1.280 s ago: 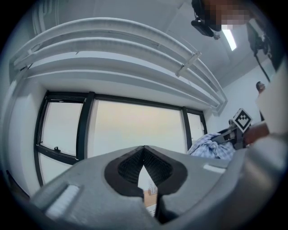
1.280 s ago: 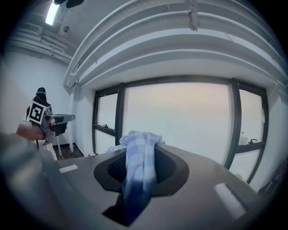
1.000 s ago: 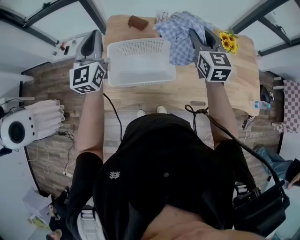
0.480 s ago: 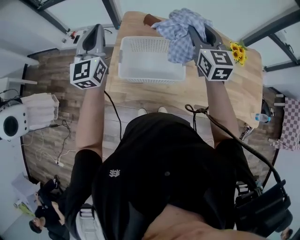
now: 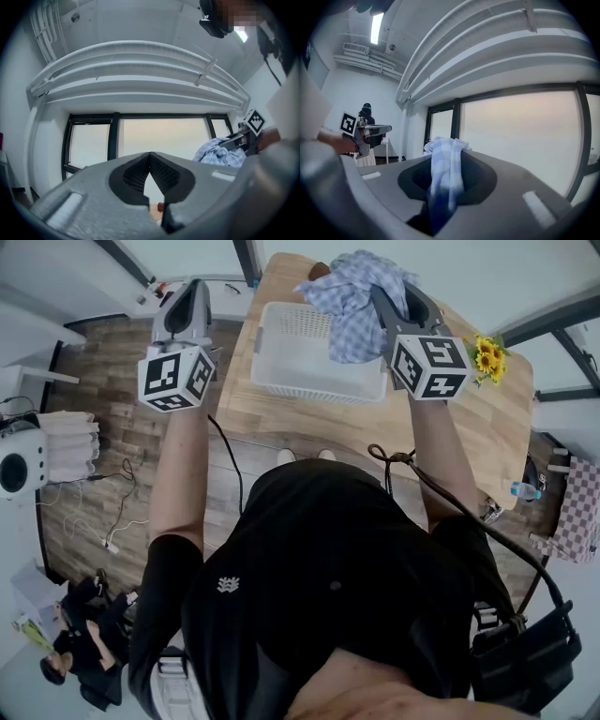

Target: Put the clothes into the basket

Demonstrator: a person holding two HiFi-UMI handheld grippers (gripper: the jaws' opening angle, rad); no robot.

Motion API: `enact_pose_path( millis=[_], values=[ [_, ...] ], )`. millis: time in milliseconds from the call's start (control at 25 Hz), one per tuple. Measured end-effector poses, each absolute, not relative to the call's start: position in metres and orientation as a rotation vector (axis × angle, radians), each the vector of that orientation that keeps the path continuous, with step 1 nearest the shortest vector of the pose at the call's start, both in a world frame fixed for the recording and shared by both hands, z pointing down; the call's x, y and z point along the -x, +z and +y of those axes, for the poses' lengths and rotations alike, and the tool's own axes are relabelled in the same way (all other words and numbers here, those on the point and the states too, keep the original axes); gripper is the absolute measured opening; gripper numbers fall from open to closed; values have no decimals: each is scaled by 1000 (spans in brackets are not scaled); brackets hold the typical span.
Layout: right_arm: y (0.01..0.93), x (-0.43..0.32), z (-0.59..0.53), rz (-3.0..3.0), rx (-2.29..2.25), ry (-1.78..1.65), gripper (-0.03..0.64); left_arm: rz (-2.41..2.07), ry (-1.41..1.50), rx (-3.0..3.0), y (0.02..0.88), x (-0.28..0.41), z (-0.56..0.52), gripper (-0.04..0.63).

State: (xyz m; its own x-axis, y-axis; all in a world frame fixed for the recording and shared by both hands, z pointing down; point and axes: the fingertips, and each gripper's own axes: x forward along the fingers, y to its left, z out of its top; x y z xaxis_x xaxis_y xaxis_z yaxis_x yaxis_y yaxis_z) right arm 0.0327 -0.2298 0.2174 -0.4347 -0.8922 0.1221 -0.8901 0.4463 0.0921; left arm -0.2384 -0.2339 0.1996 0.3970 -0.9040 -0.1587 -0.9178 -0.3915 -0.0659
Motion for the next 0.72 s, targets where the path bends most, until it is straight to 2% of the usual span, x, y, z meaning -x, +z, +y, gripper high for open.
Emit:
enact_pose_path(
  millis=[280,720],
  values=[
    [227,2,-237,-2579,-1504,3,95,1694,141,2472,202,265,-231,0],
    [267,21,-249,-2581,-1442,89,95,1736,115,2488,223,270,-243,0]
  ],
)
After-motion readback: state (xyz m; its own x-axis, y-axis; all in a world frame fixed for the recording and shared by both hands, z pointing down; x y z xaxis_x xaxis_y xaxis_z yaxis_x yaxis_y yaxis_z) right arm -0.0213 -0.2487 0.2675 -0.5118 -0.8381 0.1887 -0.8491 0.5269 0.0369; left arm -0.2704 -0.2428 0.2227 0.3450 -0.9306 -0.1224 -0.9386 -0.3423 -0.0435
